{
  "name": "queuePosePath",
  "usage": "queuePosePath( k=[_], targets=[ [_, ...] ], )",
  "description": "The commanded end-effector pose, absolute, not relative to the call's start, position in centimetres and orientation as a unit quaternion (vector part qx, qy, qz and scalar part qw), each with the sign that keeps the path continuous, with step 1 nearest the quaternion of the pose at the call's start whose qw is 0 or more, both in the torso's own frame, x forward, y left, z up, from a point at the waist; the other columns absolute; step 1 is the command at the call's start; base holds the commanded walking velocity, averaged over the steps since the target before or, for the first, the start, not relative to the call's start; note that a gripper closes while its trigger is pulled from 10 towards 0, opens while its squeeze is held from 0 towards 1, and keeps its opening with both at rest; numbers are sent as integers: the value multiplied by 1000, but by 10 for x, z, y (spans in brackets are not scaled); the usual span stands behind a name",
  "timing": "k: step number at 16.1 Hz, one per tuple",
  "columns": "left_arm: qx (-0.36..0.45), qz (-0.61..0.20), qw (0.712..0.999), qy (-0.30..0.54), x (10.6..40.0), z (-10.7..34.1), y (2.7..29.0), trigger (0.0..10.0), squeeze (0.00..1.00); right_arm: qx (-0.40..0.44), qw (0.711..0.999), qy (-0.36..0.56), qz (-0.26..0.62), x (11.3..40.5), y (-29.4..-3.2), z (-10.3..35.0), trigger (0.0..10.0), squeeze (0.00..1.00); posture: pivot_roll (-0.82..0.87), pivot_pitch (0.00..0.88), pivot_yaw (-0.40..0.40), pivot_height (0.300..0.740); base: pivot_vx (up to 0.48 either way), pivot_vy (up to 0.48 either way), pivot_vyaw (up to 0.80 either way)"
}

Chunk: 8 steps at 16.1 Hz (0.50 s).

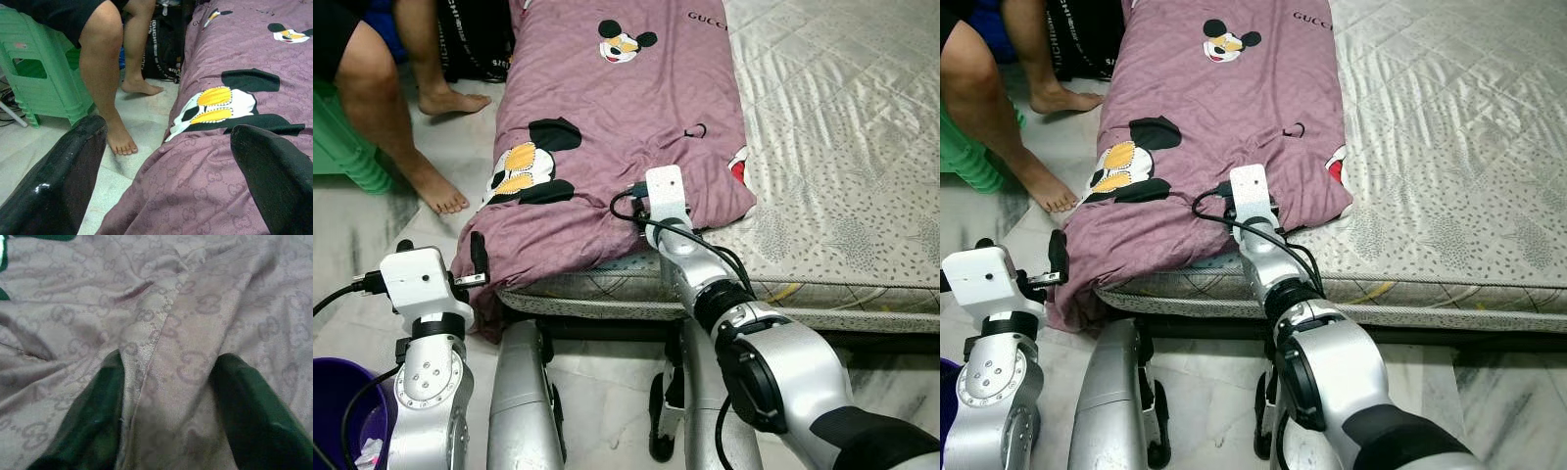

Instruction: Clean up the room

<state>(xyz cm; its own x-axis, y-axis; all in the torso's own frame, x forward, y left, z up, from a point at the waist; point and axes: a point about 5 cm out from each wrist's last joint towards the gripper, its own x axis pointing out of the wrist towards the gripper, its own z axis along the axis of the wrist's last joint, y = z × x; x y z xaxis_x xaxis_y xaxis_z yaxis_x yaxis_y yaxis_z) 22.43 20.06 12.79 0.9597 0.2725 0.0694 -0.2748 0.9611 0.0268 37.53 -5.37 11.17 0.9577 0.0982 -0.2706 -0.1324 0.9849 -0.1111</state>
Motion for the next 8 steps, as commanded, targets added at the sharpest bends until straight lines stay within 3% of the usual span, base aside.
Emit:
queuePosePath(
  k=[1, 8],
  targets=[
    [23, 143, 989, -22, 224, 124, 202, 10000, 0, -44, 983, 171, 45, 370, -61, 98, 0, 0, 201, 206, -56, 557, 0, 0, 0],
    [21, 143, 989, -25, 231, 125, 203, 10000, 0, 50, 972, 227, 23, 364, -74, 80, 0, 0, 187, 197, -47, 557, 0, 0, 0]
  ],
)
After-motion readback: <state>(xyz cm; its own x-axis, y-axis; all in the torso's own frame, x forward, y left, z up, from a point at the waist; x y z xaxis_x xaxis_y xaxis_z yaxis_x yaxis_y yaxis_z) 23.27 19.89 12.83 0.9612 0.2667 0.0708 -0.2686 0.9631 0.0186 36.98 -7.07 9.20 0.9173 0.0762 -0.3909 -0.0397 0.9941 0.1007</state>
